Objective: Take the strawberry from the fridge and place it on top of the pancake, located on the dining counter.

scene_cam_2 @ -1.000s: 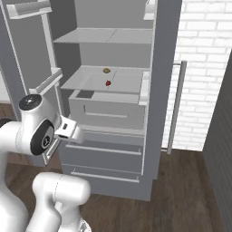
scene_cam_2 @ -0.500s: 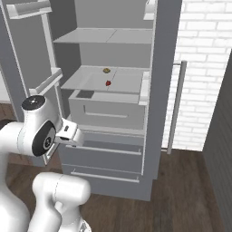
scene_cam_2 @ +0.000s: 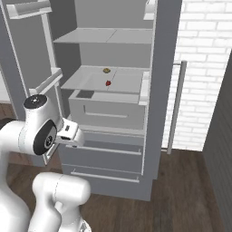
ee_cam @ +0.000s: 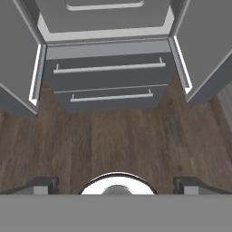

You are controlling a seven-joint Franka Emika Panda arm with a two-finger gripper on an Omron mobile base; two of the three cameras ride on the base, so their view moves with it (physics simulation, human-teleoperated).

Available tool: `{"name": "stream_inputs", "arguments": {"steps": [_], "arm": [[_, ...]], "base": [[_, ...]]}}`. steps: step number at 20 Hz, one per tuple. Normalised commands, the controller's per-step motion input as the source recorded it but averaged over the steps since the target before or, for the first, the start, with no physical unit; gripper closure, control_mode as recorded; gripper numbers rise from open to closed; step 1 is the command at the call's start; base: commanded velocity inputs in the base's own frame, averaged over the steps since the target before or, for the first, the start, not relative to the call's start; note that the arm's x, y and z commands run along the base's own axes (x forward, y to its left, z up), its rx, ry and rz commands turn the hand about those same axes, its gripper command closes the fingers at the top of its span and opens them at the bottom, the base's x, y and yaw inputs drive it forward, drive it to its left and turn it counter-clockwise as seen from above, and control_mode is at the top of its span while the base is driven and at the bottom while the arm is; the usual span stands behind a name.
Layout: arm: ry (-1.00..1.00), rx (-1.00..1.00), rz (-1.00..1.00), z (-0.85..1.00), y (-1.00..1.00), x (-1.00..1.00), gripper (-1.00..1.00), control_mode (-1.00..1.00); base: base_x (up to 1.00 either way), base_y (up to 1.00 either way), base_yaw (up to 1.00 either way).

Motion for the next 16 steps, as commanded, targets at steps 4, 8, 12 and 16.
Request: {"name": "stream_inputs", "arguments": {"steps": [4, 8, 12, 16], "arm": [[0.0, 0.0, 0.0, 0.0, 0.0, 0.0, -1.0, -1.0], [0.0, 0.0, 0.0, 0.0, 0.0, 0.0, -1.0, 1.0], [0.0, 0.0, 0.0, 0.0, 0.0, 0.0, -1.0, 1.0], [0.0, 0.0, 0.0, 0.0, 0.0, 0.0, -1.0, 1.0]], "base": [[0.0, 0.0, 0.0], [0.09, 0.0, 0.0], [0.57, 0.0, 0.0], [0.87, 0.05, -0.01]]}}
